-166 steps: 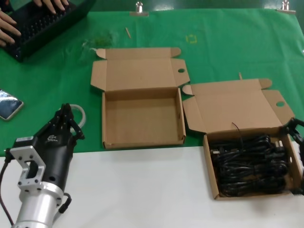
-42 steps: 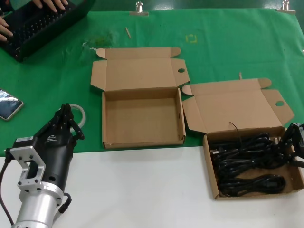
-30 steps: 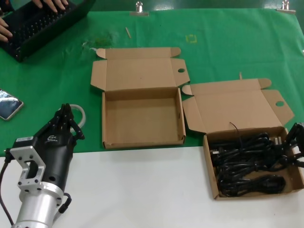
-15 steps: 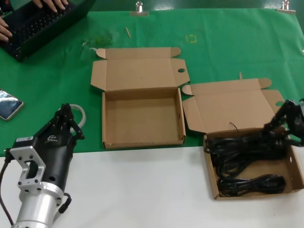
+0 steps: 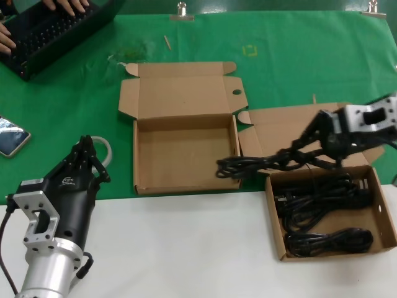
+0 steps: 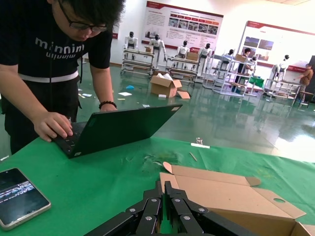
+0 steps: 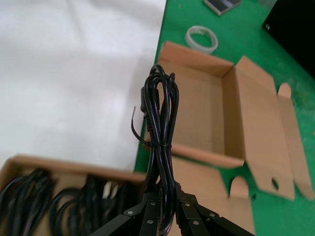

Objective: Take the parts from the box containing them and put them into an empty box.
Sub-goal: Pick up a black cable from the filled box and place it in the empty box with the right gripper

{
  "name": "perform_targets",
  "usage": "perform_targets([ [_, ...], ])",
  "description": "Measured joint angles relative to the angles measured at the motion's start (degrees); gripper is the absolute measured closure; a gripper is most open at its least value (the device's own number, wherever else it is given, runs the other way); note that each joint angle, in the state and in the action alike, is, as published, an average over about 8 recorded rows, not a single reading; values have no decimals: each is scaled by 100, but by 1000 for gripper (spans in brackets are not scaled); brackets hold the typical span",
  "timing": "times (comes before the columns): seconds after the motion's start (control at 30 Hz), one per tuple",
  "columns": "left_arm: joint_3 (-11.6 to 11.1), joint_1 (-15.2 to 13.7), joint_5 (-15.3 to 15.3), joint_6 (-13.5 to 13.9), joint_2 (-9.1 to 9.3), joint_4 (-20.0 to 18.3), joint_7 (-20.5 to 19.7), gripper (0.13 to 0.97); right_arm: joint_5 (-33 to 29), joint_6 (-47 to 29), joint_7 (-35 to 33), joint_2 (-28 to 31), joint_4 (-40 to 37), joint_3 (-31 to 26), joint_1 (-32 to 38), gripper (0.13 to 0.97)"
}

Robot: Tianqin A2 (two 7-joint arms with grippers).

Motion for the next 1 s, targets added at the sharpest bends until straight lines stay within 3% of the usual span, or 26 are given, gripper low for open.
perform_targets([
  [0.5, 0, 0, 0, 0, 0, 0, 0, 941, -232, 779, -177, -1386, -1039, -297, 499, 922],
  [1.0, 0, 0, 0, 0, 0, 0, 0, 941, -222, 1794, -1390, -2684, -3445, -247, 1150, 922],
])
